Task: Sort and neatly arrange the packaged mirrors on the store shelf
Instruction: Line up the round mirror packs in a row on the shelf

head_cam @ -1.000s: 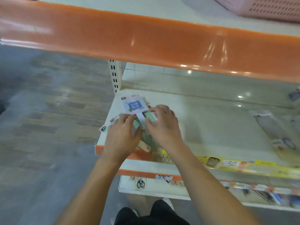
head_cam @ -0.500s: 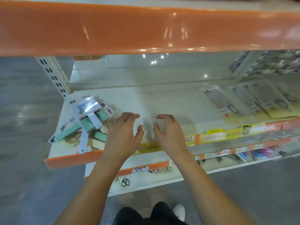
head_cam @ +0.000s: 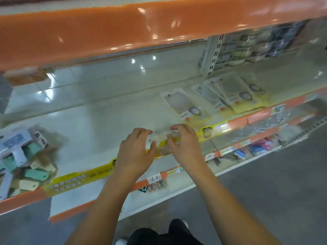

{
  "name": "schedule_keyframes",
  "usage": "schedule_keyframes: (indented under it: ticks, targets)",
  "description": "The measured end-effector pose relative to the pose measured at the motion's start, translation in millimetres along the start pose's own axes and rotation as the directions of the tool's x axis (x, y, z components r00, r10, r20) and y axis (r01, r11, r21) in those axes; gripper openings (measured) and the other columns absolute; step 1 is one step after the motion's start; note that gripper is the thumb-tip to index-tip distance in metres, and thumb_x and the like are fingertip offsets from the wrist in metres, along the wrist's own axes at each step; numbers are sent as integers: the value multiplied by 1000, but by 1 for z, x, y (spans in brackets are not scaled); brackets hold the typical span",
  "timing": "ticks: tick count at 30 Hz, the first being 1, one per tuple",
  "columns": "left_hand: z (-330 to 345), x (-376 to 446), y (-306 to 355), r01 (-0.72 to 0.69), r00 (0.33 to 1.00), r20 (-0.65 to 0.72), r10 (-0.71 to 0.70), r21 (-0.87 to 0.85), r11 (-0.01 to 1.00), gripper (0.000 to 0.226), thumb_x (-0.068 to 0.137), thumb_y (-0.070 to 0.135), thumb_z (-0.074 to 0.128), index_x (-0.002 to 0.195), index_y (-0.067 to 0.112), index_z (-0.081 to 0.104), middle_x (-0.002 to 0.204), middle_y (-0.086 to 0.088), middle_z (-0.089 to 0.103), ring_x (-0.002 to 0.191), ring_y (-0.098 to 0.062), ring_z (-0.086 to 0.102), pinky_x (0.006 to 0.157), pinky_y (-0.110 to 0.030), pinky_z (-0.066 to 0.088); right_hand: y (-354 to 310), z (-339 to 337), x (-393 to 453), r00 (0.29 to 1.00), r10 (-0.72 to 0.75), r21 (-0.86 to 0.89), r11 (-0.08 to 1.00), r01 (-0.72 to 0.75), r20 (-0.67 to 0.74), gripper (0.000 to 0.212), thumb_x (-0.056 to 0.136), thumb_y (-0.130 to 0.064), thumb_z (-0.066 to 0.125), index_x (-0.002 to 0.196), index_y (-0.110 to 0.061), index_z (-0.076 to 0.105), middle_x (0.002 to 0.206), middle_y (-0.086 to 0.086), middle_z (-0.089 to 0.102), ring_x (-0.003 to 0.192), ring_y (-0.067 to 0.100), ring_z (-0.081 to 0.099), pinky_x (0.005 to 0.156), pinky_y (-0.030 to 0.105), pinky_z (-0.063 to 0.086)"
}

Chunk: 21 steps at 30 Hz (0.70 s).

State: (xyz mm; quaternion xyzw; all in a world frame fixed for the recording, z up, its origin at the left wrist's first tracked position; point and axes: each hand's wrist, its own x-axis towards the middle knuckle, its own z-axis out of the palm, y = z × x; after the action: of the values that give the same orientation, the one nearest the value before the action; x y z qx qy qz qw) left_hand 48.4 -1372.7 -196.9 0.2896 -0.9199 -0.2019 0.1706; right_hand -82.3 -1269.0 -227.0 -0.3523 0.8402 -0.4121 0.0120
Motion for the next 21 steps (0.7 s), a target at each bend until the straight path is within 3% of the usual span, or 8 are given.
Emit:
schedule_keyframes:
  ticks: [10,17,21]
  targets:
    - [42,23,65,-20,1000,25,19,18,1000,37,86,35,52,118,17,60,118,-2,56,103,-27,59,82,-44,50,65,-56,15,1000,18,-36,999,-18,-14,28,85,-29,64,110,-15,64,112,1,62,105,27,55,87,39,47]
    - [51,39,68,-13,999,35,13,0,1000,32,88,29,59,119,17,60,119,-2,55,103,-27,59,83,-46,50,72,-57,27,998,53,-83,995,-51,30,34,84,-31,67,115,-17,62,118,2,58,110,29,51,88,41,46]
    - [52,49,59,-11,1000,22,12,-20,1000,34,88,32,56,118,17,60,118,-1,56,101,-26,60,81,-44,51,71,-53,43,991,97,-160,984,-81,94,42,82,-36,68,120,-21,60,127,3,51,119,29,46,96,44,43]
